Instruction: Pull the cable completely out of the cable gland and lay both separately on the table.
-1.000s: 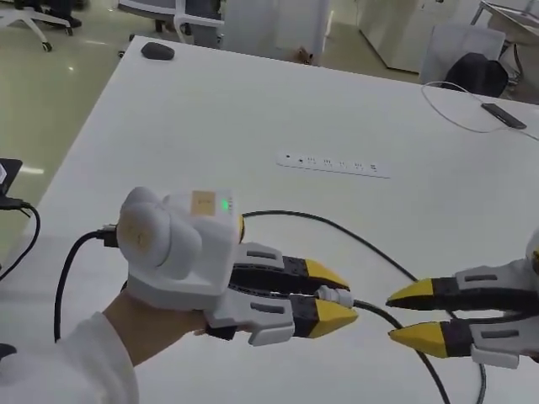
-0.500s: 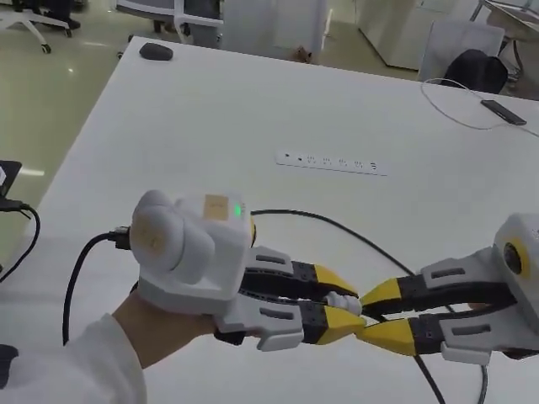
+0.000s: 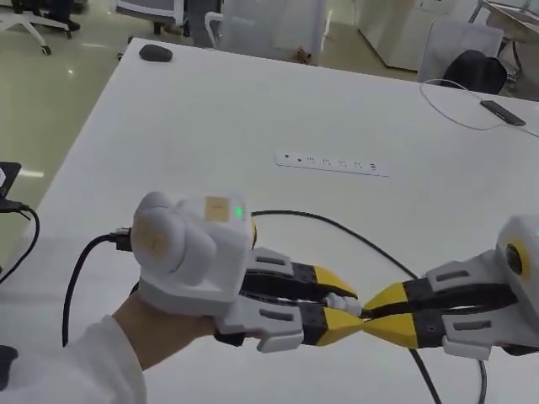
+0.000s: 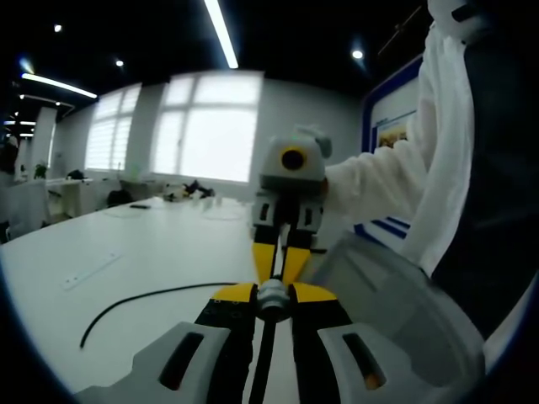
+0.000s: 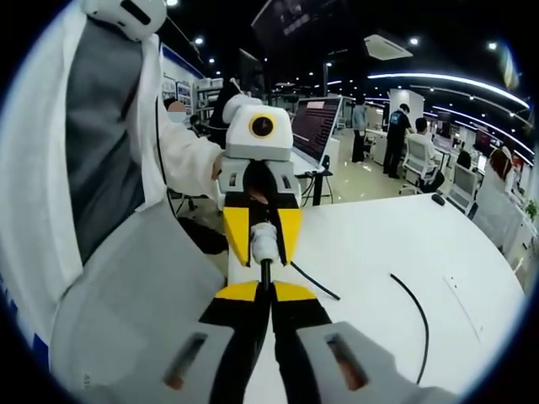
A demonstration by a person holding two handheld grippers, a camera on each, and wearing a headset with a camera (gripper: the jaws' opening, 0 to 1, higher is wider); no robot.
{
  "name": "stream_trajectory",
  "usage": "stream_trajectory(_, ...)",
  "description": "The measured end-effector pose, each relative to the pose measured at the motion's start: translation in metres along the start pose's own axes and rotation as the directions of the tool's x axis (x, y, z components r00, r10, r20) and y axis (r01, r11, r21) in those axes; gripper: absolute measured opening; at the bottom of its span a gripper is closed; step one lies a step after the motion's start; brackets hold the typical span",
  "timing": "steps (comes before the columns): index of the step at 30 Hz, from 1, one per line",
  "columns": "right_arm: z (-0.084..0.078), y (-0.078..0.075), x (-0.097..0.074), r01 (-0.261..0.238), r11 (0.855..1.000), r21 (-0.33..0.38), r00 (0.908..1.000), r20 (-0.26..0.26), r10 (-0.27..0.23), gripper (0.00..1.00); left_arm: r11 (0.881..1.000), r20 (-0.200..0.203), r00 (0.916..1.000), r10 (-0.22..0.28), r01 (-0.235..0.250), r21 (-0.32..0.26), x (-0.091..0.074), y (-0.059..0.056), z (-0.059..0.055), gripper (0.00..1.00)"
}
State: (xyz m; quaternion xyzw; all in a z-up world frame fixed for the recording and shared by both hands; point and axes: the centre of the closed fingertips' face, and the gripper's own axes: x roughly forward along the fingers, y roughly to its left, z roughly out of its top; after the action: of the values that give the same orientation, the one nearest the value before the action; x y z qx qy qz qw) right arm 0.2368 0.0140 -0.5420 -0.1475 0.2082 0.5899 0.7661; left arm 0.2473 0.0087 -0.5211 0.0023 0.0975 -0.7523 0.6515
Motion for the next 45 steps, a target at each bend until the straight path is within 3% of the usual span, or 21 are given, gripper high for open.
stream_trajectory(18, -0.046, -0.007, -0.019, 0.058, 0.996, 0.074, 0.9958, -0.075, -0.052, 0.04, 0.999, 0.006, 0.9995, 0.032, -0.032, -0.016, -0.007, 0.008, 0.000, 0.16)
stream_trajectory(25, -0.050, -0.007, -0.019, 0.067, 0.994, 0.088, 0.9957, -0.070, -0.061, 0.04, 1.000, -0.005, 0.9996, 0.027, -0.027, -0.013, -0.005, 0.006, 0.000, 0.16)
stream_trajectory(30, -0.050, -0.001, -0.019, 0.045, 0.992, 0.118, 0.9972, -0.065, -0.037, 0.04, 1.000, -0.009, 0.9996, 0.028, -0.028, -0.014, -0.004, 0.006, -0.001, 0.16)
stream_trajectory(35, -0.043, -0.003, -0.022, 0.062, 0.993, 0.104, 0.9967, -0.058, -0.057, 0.11, 0.999, -0.009, 0.9995, 0.030, -0.031, -0.018, -0.004, 0.005, 0.000, 0.16)
stream_trajectory(42, -0.002, 0.002, -0.015, 0.036, 0.999, 0.037, 0.9986, 0.037, -0.038, 0.16, 1.000, -0.028, 0.9993, 0.024, -0.024, -0.019, 0.001, 0.004, -0.003, 0.16)
stream_trajectory(45, 0.010, 0.006, -0.008, 0.016, 1.000, 0.004, 0.9985, 0.053, -0.016, 0.18, 1.000, -0.033, 0.9993, 0.019, -0.020, -0.019, 0.004, 0.003, -0.003, 0.16)
